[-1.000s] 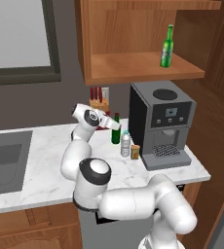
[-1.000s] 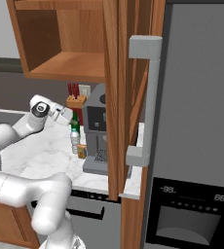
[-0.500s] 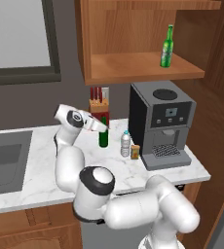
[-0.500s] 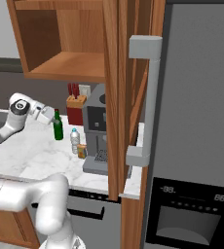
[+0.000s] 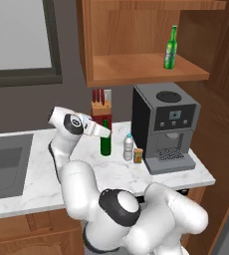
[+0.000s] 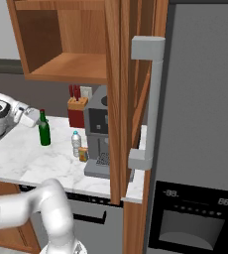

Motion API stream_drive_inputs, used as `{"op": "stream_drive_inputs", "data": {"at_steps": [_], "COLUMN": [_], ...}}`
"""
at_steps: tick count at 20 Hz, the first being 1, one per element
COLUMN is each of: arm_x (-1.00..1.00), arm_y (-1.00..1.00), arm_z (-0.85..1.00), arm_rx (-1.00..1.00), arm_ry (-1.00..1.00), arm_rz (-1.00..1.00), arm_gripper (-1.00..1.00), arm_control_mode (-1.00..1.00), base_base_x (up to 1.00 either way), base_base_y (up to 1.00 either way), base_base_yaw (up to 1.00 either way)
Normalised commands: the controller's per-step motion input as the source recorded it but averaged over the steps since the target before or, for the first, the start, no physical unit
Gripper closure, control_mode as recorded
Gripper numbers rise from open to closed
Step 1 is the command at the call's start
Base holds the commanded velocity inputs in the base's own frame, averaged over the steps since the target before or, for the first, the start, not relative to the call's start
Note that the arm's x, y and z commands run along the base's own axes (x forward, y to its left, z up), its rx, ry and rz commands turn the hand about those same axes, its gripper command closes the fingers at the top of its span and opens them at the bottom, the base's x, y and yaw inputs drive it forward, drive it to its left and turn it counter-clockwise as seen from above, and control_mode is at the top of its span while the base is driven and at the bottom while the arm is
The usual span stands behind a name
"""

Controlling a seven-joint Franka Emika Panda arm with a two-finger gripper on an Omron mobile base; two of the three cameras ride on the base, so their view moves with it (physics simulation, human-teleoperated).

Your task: Sort all alcoholic drinks to one cabinet, and non-alcoholic drinks to the other.

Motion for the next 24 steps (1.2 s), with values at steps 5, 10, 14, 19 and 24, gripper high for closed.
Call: {"op": "stream_drive_inputs", "data": {"at_steps": [5,10,14,19,24], "arm_x": [-1.0,-0.97,-0.65,-0.27,-0.01], "arm_y": [-0.03,-0.13,-0.09,0.0,0.0], "arm_z": [0.52,0.56,0.74,0.85,0.84], "arm_rx": [0.0,0.0,0.02,0.08,0.11], "arm_ry": [-0.03,-0.05,-0.07,-0.1,-0.04], "arm_rz": [0.23,0.3,0.29,0.23,0.17], "arm_gripper": [1.0,1.0,1.0,1.0,1.0], "arm_control_mode": [-1.0,-1.0,-1.0,-1.0,-1.0], "base_base_x": [0.0,0.0,0.0,0.0,0.0], "base_base_y": [0.0,0.0,0.0,0.0,0.0], "base_base_yaw": [0.0,0.0,0.0,0.0,0.0]}}
